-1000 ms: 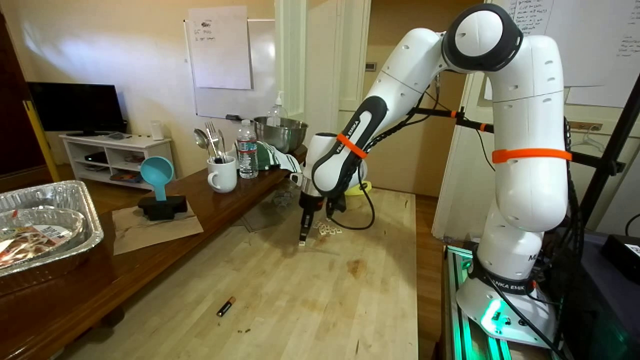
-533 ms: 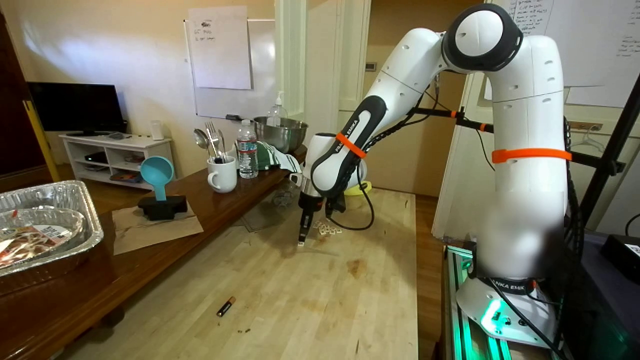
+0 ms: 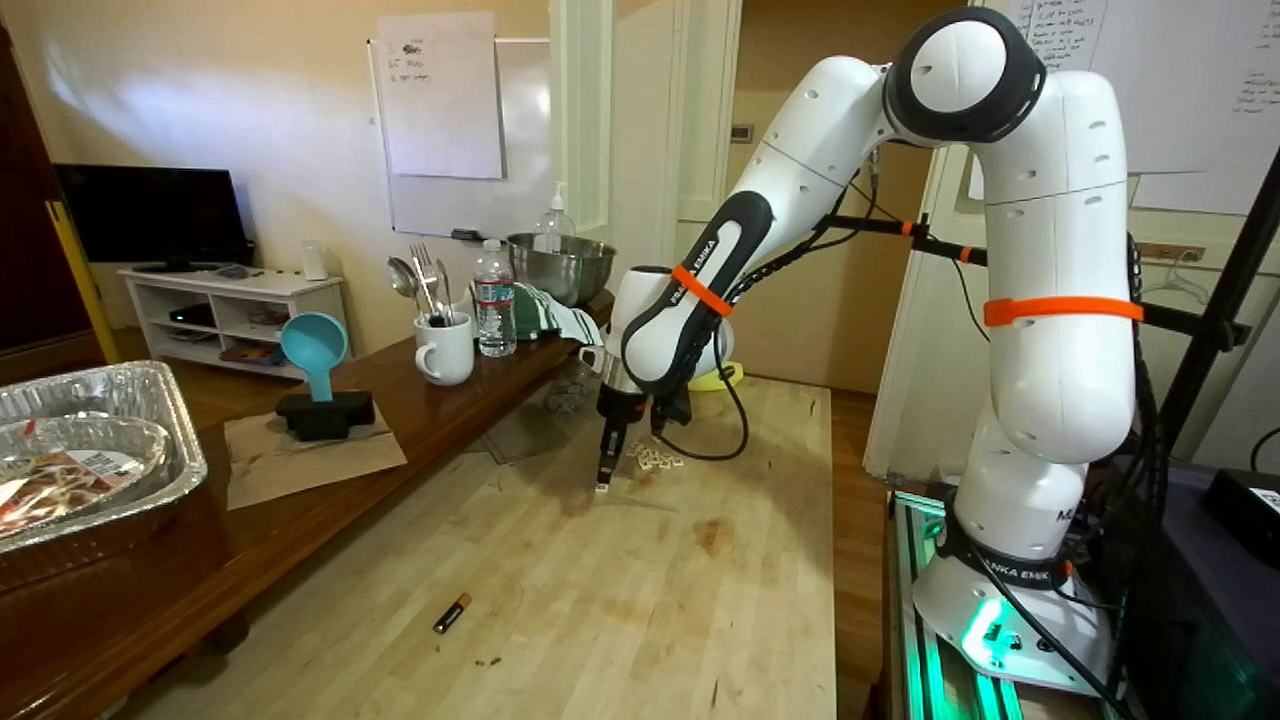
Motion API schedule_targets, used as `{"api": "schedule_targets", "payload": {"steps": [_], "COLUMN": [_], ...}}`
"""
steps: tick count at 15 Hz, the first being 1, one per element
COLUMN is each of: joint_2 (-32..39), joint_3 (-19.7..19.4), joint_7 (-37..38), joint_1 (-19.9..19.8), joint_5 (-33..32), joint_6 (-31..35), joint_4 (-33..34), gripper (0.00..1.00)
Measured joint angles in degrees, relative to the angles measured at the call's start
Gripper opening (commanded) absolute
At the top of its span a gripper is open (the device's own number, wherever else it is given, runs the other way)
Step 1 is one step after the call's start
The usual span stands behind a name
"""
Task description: Use four letter tiles to form a word
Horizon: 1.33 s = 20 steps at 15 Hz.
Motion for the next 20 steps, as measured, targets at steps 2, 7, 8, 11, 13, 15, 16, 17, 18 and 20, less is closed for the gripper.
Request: {"api": "schedule_targets", "payload": {"steps": [2,7,8,11,13,15,16,17,18,20], "joint_2": [0.0,0.0,0.0,-0.4,-0.8,-1.2,-1.4,-1.6,-1.8,-2.4], "joint_3": [0.0,0.0,0.0,0.0,0.0,0.0,0.0,0.0,-0.1,-0.4], "joint_7": [0.0,0.0,0.0,0.0,-0.1,-0.2,-0.3,-0.5,-0.7,-1.1], "joint_1": [0.0,-0.1,-0.1,-0.1,-0.1,-0.1,-0.1,-0.1,-0.1,-0.1], "joint_5": [0.2,0.5,0.5,0.5,0.5,0.5,0.6,0.6,0.7,0.7], "joint_6": [-0.1,-1.2,-1.7,-3.3,-4.0,-4.1,-4.1,-4.1,-4.1,-4.1], "joint_4": [0.1,0.4,0.6,0.7,0.7,0.7,0.7,0.7,0.7,0.7], "gripper": [0.00,0.00,0.00,0.00,0.00,0.00,0.00,0.00,0.00,0.00]}}
